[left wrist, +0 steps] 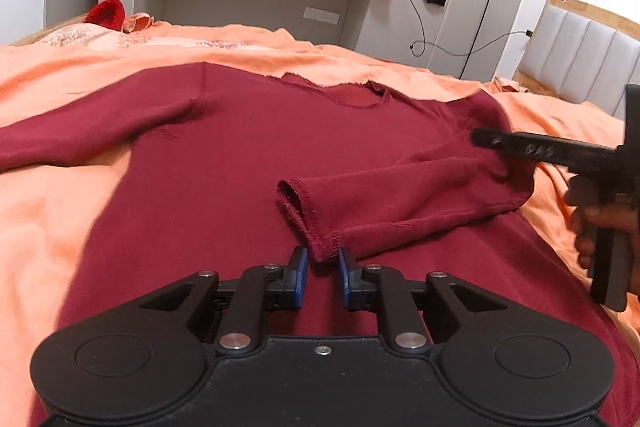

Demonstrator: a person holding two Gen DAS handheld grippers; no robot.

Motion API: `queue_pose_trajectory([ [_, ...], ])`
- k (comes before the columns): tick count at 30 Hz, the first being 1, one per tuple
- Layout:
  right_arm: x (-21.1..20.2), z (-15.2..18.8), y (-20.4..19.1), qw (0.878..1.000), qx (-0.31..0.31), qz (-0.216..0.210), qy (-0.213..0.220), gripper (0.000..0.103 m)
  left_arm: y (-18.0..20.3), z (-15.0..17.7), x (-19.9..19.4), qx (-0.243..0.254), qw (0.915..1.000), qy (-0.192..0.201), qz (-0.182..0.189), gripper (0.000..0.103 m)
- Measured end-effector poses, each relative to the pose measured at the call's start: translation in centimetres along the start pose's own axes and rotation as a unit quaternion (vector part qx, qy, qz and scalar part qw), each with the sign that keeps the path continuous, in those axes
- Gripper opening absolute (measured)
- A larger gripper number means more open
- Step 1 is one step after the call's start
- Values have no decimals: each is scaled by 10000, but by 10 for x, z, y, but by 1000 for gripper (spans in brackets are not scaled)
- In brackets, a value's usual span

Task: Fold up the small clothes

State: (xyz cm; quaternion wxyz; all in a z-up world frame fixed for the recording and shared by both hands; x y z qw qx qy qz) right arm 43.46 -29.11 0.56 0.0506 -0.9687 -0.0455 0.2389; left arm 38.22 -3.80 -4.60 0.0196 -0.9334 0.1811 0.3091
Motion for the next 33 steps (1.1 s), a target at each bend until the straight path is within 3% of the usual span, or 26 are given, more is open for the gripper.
queue_pose_trajectory([
  [4, 12, 12, -43, 9971, -600, -221, -417, 88, -15, 2, -18, -41, 9997, 147, -171, 41],
  [7, 15, 21, -47, 9916, -1105, 609, -272, 88, -31, 4, -28, -229, 9992, 215, -257, 46],
  [9, 15, 22, -37, 9921, -976, 746, -247, 88, -40, 4, -33, -314, 9988, 245, -292, 48],
  [13, 6, 16, -36, 9983, -541, 55, -228, 91, -52, 1, -41, -476, 9974, 331, -426, 60],
  [16, 8, 15, -62, 9964, -693, -364, -321, 93, -59, -3, -46, -586, 9959, 419, -542, 68],
  [19, 11, 23, -92, 9913, -992, -701, -517, 97, -69, -5, -52, -667, 9932, 497, -810, 82],
  [23, 17, 56, -119, 9763, -1842, -479, -1034, 98, -88, -6, -60, -815, 9896, 491, -1082, 88],
  [29, -7, 79, -127, 9627, -2465, -487, -1005, 96, -125, -7, -73, -1255, 9800, 509, -1457, 93],
  [33, -30, 74, -122, 9699, -2217, -727, -700, 97, -151, -3, -80, -1507, 9712, 424, -1794, 100],
])
Point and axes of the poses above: each gripper's, at about its wrist camera, not at the fingertips, and x roughly the way its jaws point, y to its right, z to its underside, the point moved 6 cm from there along x, roughly the way its jaws point, and after that the axes turned 10 degrees about x, right-handed, at the moved point
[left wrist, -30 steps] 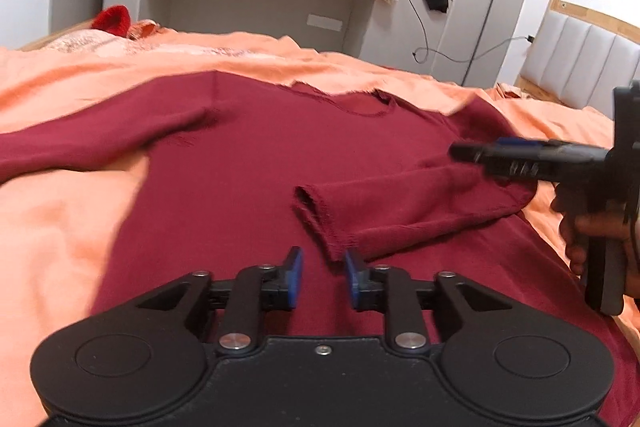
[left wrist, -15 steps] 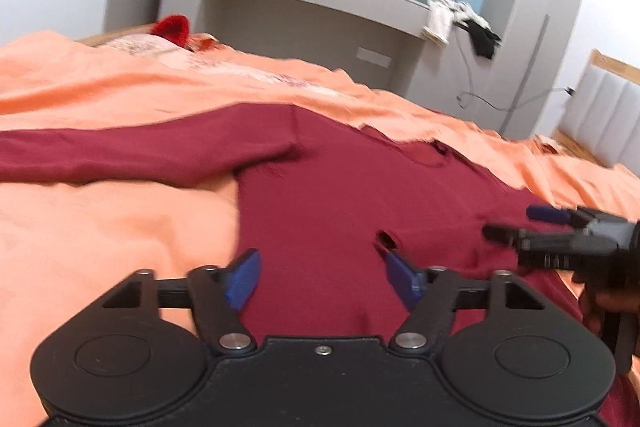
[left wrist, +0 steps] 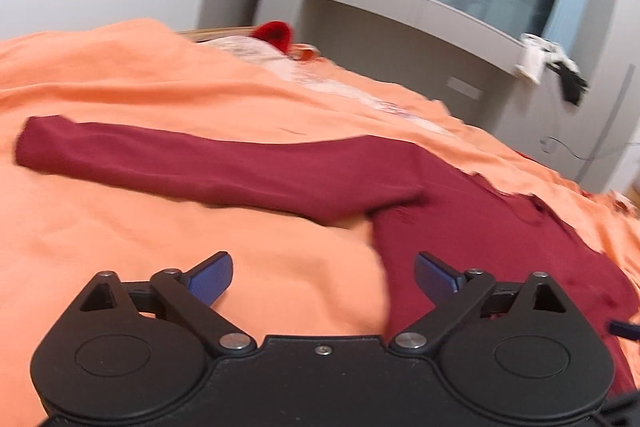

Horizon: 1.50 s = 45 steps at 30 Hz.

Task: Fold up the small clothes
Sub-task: 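Move the left tool to the other sleeve cuff and grasp it, then lift the sleeve with the left tool, lay it across the body, release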

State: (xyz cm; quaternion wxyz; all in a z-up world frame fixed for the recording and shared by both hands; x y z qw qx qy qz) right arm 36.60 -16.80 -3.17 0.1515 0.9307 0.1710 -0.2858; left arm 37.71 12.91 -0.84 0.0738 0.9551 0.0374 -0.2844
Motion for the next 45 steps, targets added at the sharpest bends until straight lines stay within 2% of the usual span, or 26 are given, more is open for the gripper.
queue_pose_trajectory([
  [3, -32, 6, 11, 9971, 623, -222, 378, 103, -26, -1, 2, -219, 9995, -74, -215, 102],
  [5, -55, 12, 19, 9923, 1031, -365, 585, 103, -44, -1, 4, -433, 9983, -93, -388, 102],
  [10, -93, 26, 35, 9684, 2124, -690, 1106, 103, -90, -2, 8, -917, 9918, -62, -890, 102],
  [12, -93, 30, 42, 9620, 2390, -741, 1093, 103, -102, -6, 5, -1130, 9891, 33, -945, 102],
  [15, -87, 37, 44, 9614, 2444, -865, 924, 103, -120, -14, 8, -1432, 9843, 164, -1015, 102],
  [19, -81, 46, 45, 9607, 2507, -919, 763, 103, -143, -21, 23, -2124, 9678, 251, -1326, 102],
  [23, -74, 50, 48, 9571, 2651, -931, 714, 103, -154, -26, 35, -2275, 9575, 296, -1748, 101],
  [26, -69, 55, 48, 9537, 2793, -946, 596, 103, -161, -28, 41, -2224, 9478, 281, -2267, 79],
  [28, -66, 58, 47, 9521, 2847, -982, 526, 103, -167, -28, 42, -2311, 9392, 258, -2525, 43],
  [33, -65, 59, 45, 9514, 2845, -1046, 550, 103, -184, -25, 40, -2899, 9271, 461, -2333, 11],
  [41, -66, 59, 44, 9473, 2938, -1120, 606, 103, -184, -25, 34, -3012, 9269, 630, -2150, 7],
  [45, -65, 58, 44, 9470, 2944, -1132, 598, 103, -176, -31, 25, -2855, 9322, 822, -2066, 6],
])
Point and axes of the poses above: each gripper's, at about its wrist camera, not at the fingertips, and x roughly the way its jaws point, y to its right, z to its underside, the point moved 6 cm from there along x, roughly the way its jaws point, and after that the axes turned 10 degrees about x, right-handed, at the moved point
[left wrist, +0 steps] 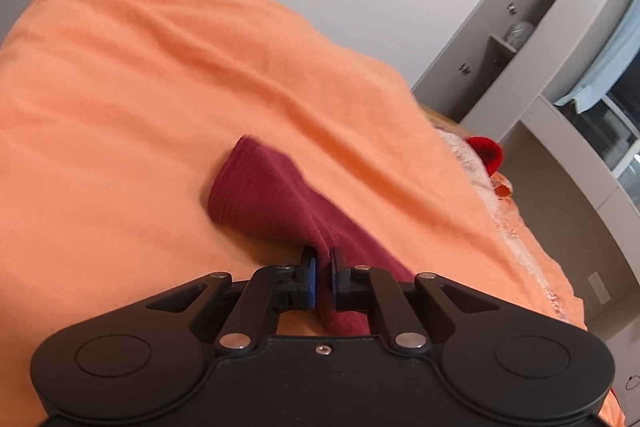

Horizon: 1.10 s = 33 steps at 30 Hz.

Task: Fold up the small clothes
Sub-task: 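Lift the sleeve with the left tool, lay it across the body, release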

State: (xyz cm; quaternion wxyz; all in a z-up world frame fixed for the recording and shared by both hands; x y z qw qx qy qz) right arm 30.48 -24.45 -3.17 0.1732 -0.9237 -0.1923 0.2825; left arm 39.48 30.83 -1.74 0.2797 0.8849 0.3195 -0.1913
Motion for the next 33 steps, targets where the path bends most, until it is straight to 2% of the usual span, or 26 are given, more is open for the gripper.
queue_pose_trajectory([
  [5, 1, 1, -1, 10000, 11, 7, 29, 103, 22, -9, -25, 332, 9972, 537, 390, 6],
  [8, -1, 0, -1, 10000, 29, -7, 63, 103, 52, -11, -49, 658, 9904, 891, 831, 6],
  [9, -2, -1, -1, 10000, 44, -22, 78, 103, 64, -11, -59, 801, 9862, 1021, 1027, 6],
  [12, -7, -4, 0, 9997, 123, -76, 173, 103, 107, -6, -96, 1325, 9654, 1319, 1819, 6],
  [17, -20, -14, 3, 9983, 336, -123, 450, 103, 177, 25, -152, 1941, 9301, 1389, 2790, 6],
  [19, -26, -19, 6, 9973, 436, -104, 590, 103, 204, 45, -173, 2270, 9141, 1404, 3052, 6],
  [22, -37, -28, 14, 9948, 543, 42, 856, 103, 242, 83, -203, 2785, 8828, 1341, 3538, 6],
  [25, -49, -36, 26, 9916, 629, 272, 1097, 103, 270, 128, -220, 3333, 8535, 1187, 3825, 6],
  [27, -55, -42, 35, 9888, 723, 403, 1245, 103, 281, 163, -229, 3766, 8308, 1087, 3952, 6],
  [33, -70, -54, 65, 9782, 959, 778, 1671, 103, 288, 257, -239, 4984, 7534, 585, 4250, 6],
])
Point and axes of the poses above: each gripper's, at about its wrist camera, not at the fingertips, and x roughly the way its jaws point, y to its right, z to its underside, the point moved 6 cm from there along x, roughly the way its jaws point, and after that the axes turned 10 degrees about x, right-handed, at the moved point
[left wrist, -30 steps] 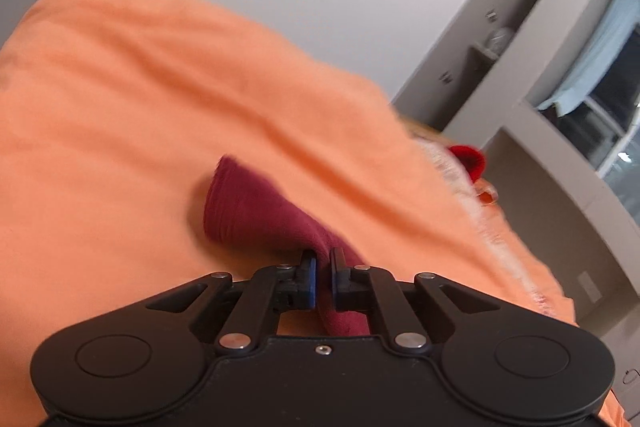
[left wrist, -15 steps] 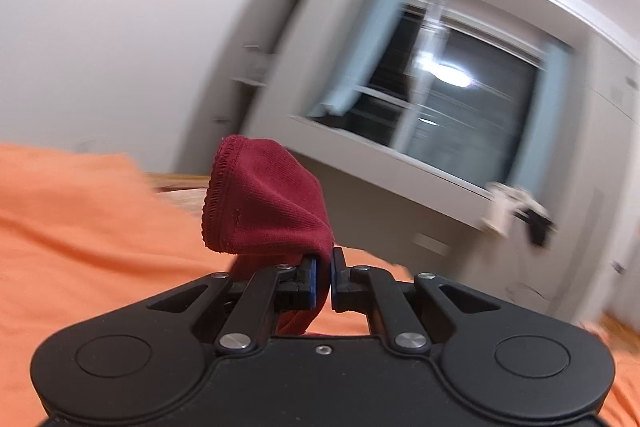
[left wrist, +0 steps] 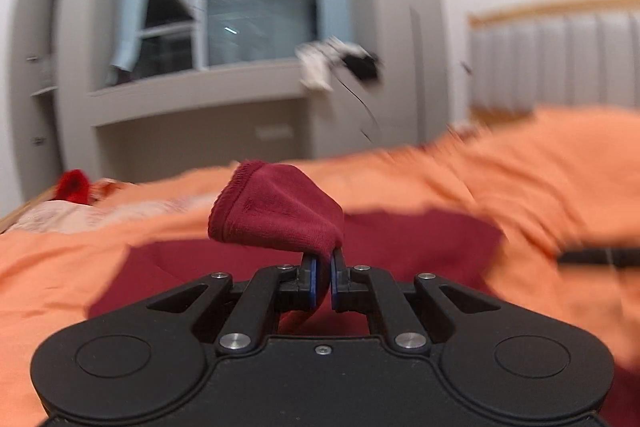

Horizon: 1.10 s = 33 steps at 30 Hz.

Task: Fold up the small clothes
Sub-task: 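Lift the sleeve with the left tool, lay it across the body, release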

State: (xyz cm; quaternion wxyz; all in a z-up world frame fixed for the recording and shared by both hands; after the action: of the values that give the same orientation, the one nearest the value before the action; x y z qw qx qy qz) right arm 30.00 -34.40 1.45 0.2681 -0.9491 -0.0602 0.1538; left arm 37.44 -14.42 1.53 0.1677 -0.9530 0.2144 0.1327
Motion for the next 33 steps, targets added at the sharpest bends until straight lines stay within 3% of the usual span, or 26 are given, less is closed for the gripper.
queue_pose_trajectory([
  [4, -1, -7, 13, 9997, 175, 67, 140, 103, 18, 26, 7, 458, 9980, -360, 248, 6],
  [10, 7, -8, 22, 9992, 354, 112, 112, 103, 24, 48, 5, 704, 9943, -622, 510, 7],
  [23, 18, 2, 21, 9995, 258, 136, -132, 103, 38, 46, -3, 1181, 9857, -713, 966, 23],
  [26, 24, 10, 22, 9992, 146, 141, -355, 103, 35, 49, -5, 1091, 9866, -731, 970, 36],
  [28, 28, 16, 22, 9985, 58, 187, -520, 103, 30, 49, -7, 919, 9883, -737, 967, 50],
  [33, 38, 26, 18, 9964, -165, 313, -765, 103, 7, 48, -10, 470, 9927, -850, 719, 69],
])
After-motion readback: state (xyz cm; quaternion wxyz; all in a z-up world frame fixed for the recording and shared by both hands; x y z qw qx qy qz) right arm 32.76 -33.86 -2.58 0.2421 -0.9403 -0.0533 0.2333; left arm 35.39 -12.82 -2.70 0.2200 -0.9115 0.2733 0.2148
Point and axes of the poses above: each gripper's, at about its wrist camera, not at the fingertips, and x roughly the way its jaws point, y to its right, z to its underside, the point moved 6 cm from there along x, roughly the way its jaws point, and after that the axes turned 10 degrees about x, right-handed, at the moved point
